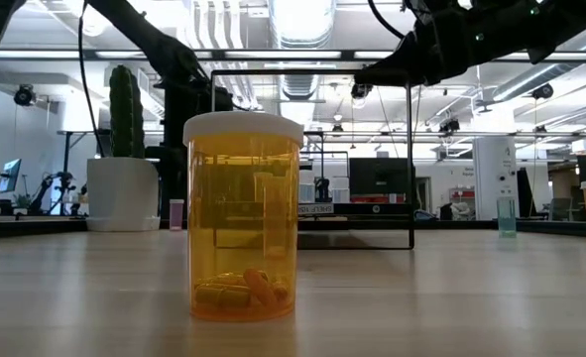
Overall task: Pick and place medicine bottles onto shelf by color
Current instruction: Put the top pink transparent pill bottle on the shelf
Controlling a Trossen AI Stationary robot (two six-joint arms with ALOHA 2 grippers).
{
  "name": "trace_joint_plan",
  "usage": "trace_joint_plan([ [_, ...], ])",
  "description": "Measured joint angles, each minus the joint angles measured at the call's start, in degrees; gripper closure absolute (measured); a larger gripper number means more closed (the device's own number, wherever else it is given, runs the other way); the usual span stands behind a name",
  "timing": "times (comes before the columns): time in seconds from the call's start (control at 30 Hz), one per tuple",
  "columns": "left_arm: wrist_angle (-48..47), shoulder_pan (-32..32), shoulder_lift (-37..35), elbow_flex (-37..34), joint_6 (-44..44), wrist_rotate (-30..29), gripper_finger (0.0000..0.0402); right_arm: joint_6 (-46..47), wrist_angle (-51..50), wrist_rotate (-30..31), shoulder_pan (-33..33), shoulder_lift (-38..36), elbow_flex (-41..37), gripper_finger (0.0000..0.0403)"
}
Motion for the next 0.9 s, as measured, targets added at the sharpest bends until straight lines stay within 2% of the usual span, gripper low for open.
trace_joint_plan([
  [0.27, 1.9, 0.5, 2.6, 0.2, 0.2, -0.1, 0.0218, -0.1, 0.0, 0.0, 0.0, 0.0, 0.0, 0.0394],
  [0.67, 2.1, 1.4, 2.7, -0.3, 1.2, -0.4, 0.0219, -0.3, 0.1, 0.0, 0.0, 0.3, 0.0, 0.0394],
  [0.9, 2.1, 1.4, 2.7, -0.8, 1.7, -0.3, 0.0245, -0.3, 0.1, 0.0, 0.0, 0.3, 0.0, 0.0394],
])
